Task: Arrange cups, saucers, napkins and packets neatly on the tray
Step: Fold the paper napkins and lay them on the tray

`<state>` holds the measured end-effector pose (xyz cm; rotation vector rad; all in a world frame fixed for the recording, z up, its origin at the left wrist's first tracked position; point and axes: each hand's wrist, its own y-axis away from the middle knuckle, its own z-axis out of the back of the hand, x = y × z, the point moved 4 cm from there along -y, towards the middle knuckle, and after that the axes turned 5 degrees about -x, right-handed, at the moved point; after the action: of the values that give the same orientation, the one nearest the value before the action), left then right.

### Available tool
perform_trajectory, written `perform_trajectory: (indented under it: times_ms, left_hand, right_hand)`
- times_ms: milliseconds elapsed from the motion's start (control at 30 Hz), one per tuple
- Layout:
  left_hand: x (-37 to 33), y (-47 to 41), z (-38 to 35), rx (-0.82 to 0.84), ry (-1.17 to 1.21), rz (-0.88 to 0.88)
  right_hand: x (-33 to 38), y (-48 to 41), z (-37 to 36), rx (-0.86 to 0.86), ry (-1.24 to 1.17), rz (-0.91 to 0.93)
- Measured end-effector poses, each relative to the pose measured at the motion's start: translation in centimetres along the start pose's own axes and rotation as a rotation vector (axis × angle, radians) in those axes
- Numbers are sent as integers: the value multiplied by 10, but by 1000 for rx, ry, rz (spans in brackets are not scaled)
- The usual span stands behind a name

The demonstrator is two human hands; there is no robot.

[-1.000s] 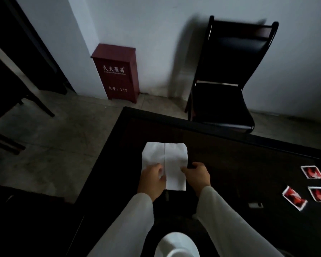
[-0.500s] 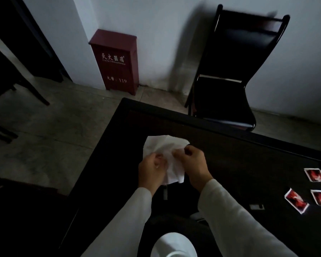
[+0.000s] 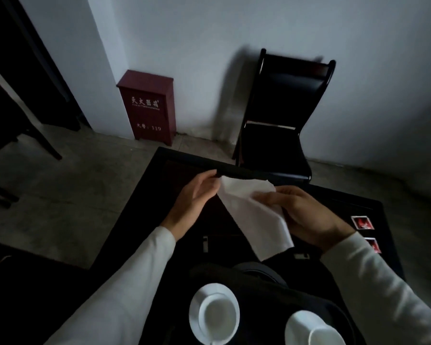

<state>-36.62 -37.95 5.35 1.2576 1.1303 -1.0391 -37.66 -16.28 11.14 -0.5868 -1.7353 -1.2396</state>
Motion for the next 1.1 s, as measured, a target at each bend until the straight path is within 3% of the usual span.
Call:
perform_trajectory:
  times_ms: [200,367,467,567,700,900,1100]
  left_hand:
    - [-77,61,-41,354,104,-67]
    - [-108,106,-51,395,202,-152]
    - [-128,138,-49,303,242,-234]
    - [-146,172,-43,183,247,-286]
    - [-156,215,-32,65,244,-347]
    - [-149,264,-21,-20,259,-332]
    - [-145,298,-1,-48,201,-326]
  right_hand:
    - [42,97,5,33,32,17]
    - [46,150,12,6,-69,87]
    - [36,168,5,-49,-184,124]
    - [15,186,-8,-69,-450,146]
    - [-29,216,-28,41,-673,229]
    - [-73,243,-85,126,-635,355]
    - [-50,259,-96,-67,-514,536]
